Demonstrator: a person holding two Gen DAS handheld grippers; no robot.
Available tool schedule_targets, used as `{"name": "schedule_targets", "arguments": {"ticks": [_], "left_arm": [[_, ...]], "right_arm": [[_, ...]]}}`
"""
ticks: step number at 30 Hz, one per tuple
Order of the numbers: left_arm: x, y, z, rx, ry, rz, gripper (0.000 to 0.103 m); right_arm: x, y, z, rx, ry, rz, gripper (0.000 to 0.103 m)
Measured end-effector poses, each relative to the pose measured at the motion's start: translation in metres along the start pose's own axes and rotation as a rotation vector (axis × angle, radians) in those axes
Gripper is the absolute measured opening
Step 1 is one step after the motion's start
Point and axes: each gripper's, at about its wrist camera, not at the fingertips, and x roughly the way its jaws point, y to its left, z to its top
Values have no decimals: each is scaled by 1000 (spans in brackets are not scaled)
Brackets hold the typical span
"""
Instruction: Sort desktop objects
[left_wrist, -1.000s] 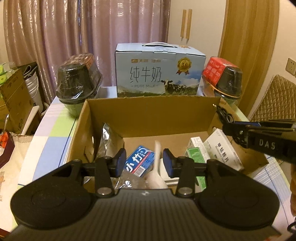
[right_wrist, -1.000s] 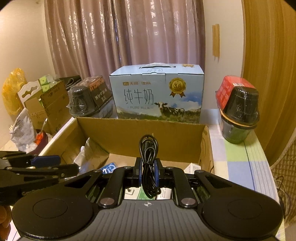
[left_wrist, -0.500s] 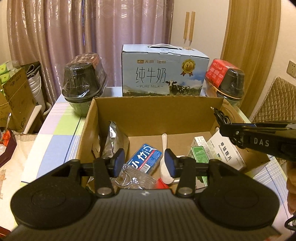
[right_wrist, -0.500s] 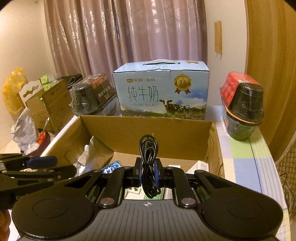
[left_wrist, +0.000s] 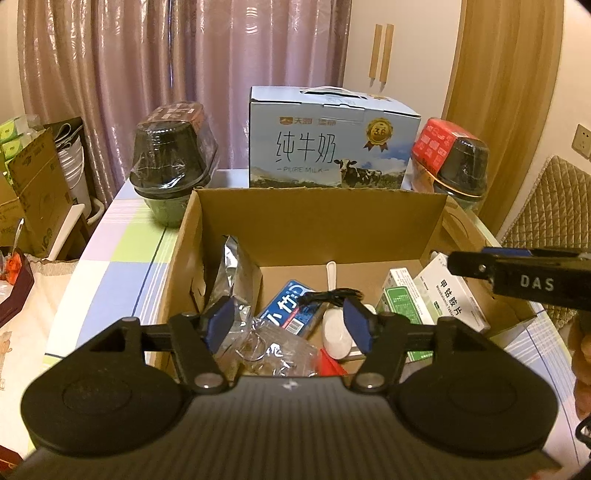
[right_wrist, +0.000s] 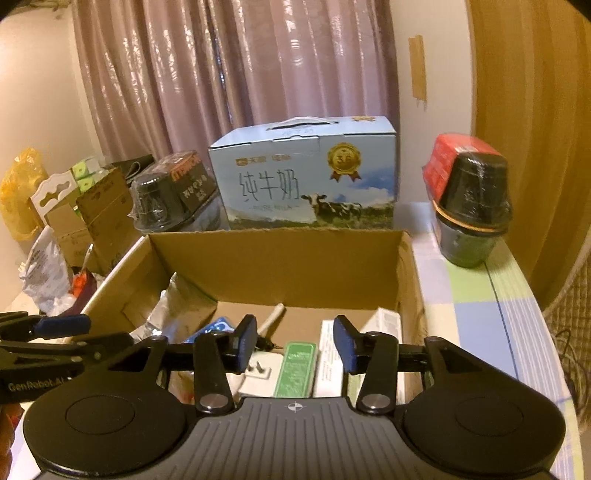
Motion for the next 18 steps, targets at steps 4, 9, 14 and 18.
{"name": "schedule_targets", "arguments": {"ticks": [4, 9, 14, 18], "left_arm": [[-11, 0, -2, -3, -8, 2, 69], [-35, 1, -8, -20, -31, 0, 84], [-62, 2, -17, -34, -51, 8, 97], [-88, 1, -26, -45, -71, 31, 102]], "right_arm": [[-13, -6, -7, 26, 2, -6, 59], [-34, -9, -13, 44, 1, -6, 70], [-62, -8, -17, 77, -8, -5, 87], [-85, -4, -22, 80, 1, -13, 99]]}}
